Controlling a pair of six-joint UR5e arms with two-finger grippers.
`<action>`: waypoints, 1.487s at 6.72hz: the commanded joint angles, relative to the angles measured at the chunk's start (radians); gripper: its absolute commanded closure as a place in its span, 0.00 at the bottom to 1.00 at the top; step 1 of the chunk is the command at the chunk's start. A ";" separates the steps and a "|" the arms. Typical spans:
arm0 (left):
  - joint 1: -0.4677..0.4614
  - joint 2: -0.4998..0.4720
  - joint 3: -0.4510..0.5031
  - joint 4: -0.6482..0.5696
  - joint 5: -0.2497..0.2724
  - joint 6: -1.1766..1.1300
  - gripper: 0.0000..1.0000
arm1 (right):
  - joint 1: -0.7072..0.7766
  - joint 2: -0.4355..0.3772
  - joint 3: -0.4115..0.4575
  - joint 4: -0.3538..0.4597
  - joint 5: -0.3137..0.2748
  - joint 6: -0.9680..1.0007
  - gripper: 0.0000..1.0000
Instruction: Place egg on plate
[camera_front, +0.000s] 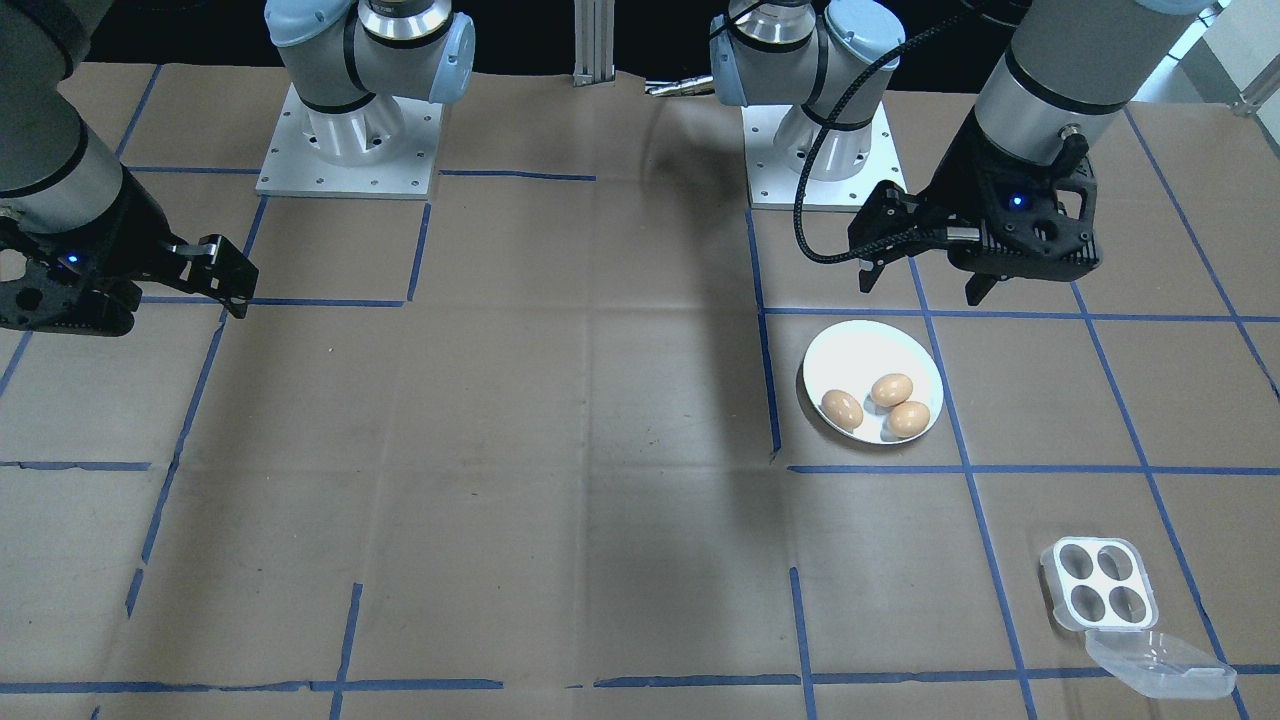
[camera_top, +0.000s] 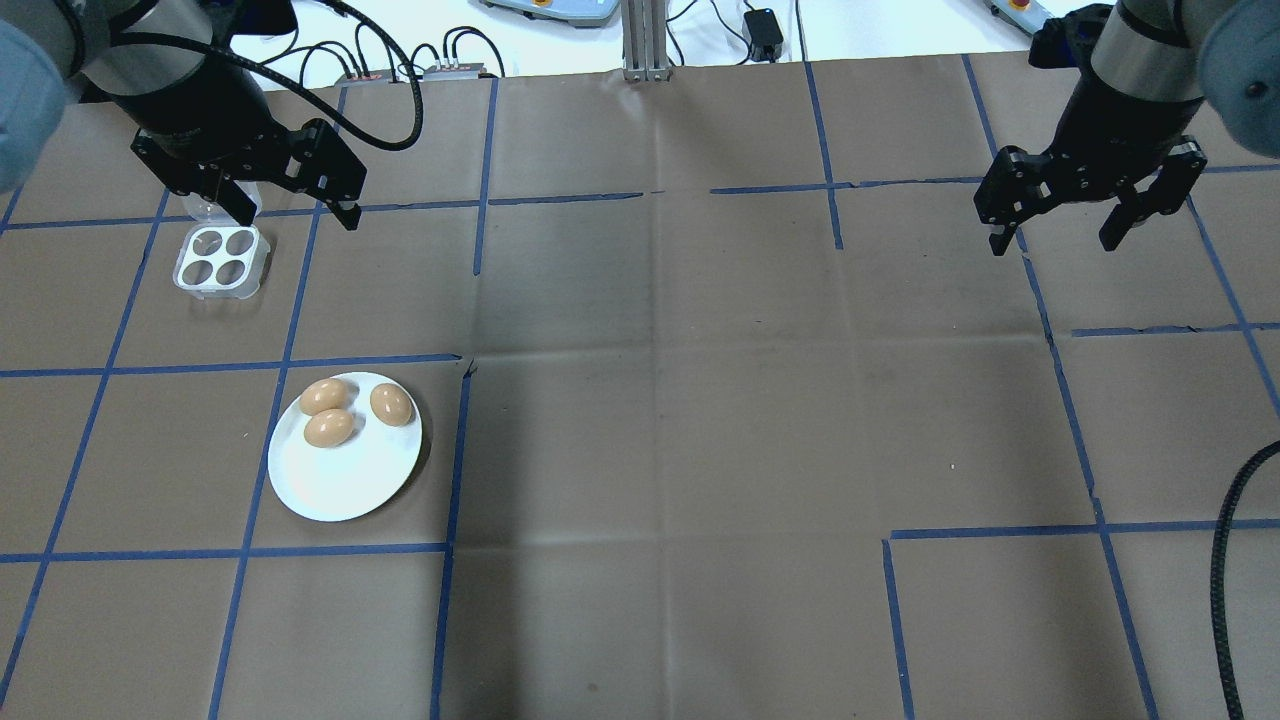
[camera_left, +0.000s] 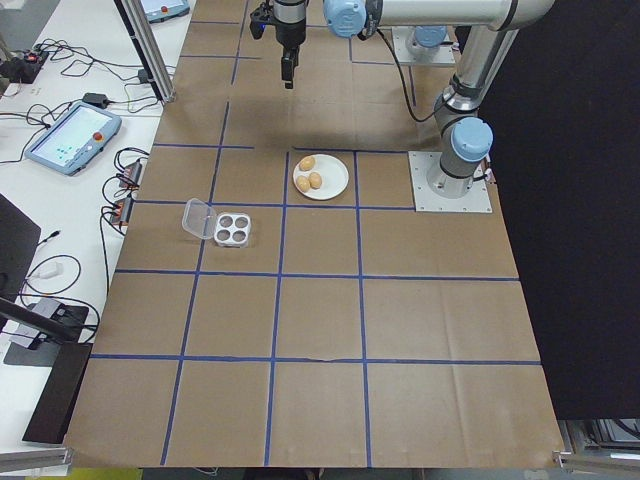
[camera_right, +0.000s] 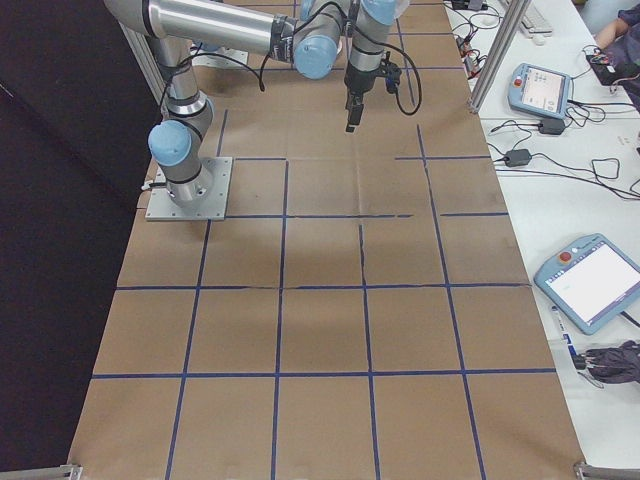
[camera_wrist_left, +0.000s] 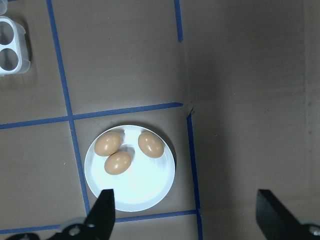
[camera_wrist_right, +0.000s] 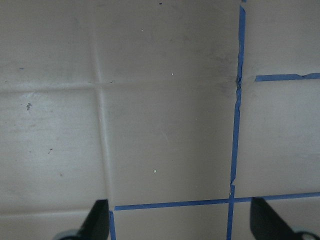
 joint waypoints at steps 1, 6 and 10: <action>0.001 0.000 0.000 0.000 0.000 0.000 0.00 | 0.000 0.000 0.000 0.000 0.000 0.000 0.00; 0.003 0.000 0.001 0.000 0.000 0.000 0.00 | 0.000 0.000 0.000 0.000 0.000 0.000 0.00; 0.018 0.000 0.005 0.000 -0.003 0.001 0.00 | 0.000 0.000 0.000 0.000 0.000 0.000 0.00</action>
